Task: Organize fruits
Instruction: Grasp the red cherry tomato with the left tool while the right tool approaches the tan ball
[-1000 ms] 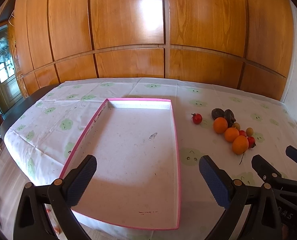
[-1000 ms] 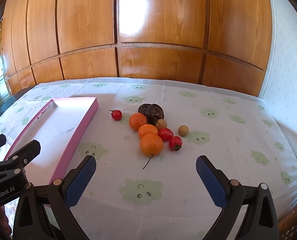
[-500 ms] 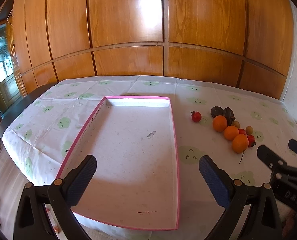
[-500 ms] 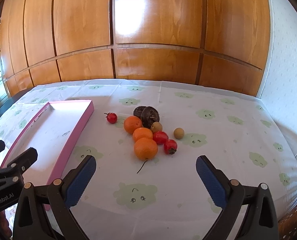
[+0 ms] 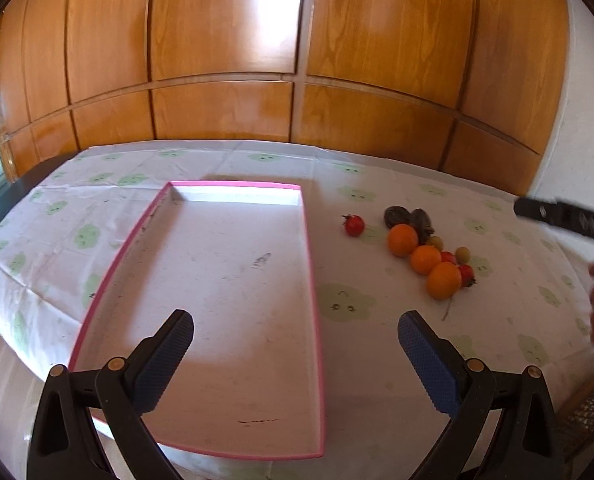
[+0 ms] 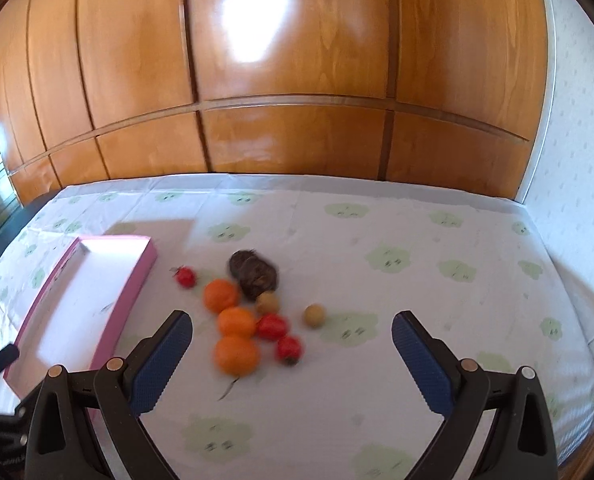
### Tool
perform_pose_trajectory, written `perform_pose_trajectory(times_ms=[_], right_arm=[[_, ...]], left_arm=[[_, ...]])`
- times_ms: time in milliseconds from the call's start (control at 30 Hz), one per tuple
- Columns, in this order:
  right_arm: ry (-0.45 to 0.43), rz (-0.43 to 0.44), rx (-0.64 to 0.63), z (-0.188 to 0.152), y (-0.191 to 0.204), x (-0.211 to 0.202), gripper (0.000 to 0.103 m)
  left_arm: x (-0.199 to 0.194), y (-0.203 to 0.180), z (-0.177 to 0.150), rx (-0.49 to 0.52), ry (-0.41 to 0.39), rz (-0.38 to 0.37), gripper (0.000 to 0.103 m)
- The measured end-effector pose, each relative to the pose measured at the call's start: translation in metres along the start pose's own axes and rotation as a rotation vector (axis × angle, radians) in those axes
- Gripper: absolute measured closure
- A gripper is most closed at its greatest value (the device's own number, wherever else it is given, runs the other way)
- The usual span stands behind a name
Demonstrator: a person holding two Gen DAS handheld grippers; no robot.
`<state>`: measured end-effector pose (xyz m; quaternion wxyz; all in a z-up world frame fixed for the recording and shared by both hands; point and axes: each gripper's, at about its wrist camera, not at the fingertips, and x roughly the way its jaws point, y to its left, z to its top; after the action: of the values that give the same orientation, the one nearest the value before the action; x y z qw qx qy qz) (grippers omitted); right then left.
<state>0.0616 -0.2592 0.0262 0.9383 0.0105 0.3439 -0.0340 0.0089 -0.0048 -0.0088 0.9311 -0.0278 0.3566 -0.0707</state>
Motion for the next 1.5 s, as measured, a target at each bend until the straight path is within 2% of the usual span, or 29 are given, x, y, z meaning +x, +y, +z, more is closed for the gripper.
perform_pose_trajectory(times_ms=[133, 267, 333, 367, 433, 500, 600, 700, 900, 1167, 1200, 1233, 1333, 1400, 1500], right_arm=[[0.033, -0.052, 0.027, 0.025, -0.035, 0.024, 0.002], [0.064, -0.094, 0.079, 0.031, -0.066, 0.054, 0.003], [0.089, -0.091, 0.128, 0.024, -0.08, 0.068, 0.006], [0.139, -0.093, 0.154, 0.021, -0.087, 0.075, 0.007], [0.163, -0.048, 0.202, 0.023, -0.096, 0.081, 0.013], [0.175, -0.036, 0.218, 0.022, -0.099, 0.082, 0.014], [0.185, 0.007, 0.244, 0.022, -0.099, 0.083, 0.018], [0.183, 0.02, 0.252, 0.023, -0.101, 0.081, 0.019], [0.191, 0.053, 0.282, 0.024, -0.102, 0.081, 0.03], [0.2, 0.08, 0.289, 0.025, -0.101, 0.085, 0.03], [0.2, 0.08, 0.29, 0.025, -0.101, 0.085, 0.03], [0.201, 0.081, 0.291, 0.025, -0.102, 0.085, 0.03], [0.209, 0.085, 0.291, 0.025, -0.102, 0.088, 0.03], [0.214, 0.088, 0.292, 0.025, -0.103, 0.089, 0.036], [0.237, 0.096, 0.313, 0.023, -0.106, 0.092, 0.037]], left_arm=[[0.009, -0.007, 0.006, 0.043, 0.051, -0.058, 0.005], [0.016, -0.015, 0.019, 0.089, 0.085, -0.102, 0.018], [0.02, -0.021, 0.03, 0.117, 0.095, -0.126, 0.022], [0.021, -0.022, 0.034, 0.124, 0.101, -0.141, 0.024], [0.032, -0.025, 0.046, 0.133, 0.123, -0.162, 0.03], [0.046, -0.028, 0.058, 0.124, 0.161, -0.19, 0.046], [0.064, -0.038, 0.075, 0.161, 0.184, -0.19, 0.062], [0.083, -0.047, 0.089, 0.19, 0.21, -0.197, 0.066], [0.134, -0.065, 0.109, 0.266, 0.263, -0.149, 0.066], [0.196, -0.082, 0.109, 0.348, 0.353, -0.065, 0.067], [0.202, -0.082, 0.108, 0.347, 0.364, -0.055, 0.074], [0.207, -0.083, 0.107, 0.351, 0.369, -0.053, 0.076], [0.208, -0.083, 0.105, 0.36, 0.351, -0.05, 0.077], [0.201, -0.083, 0.104, 0.366, 0.323, -0.045, 0.077], [0.178, -0.078, 0.103, 0.304, 0.28, -0.07, 0.077]])
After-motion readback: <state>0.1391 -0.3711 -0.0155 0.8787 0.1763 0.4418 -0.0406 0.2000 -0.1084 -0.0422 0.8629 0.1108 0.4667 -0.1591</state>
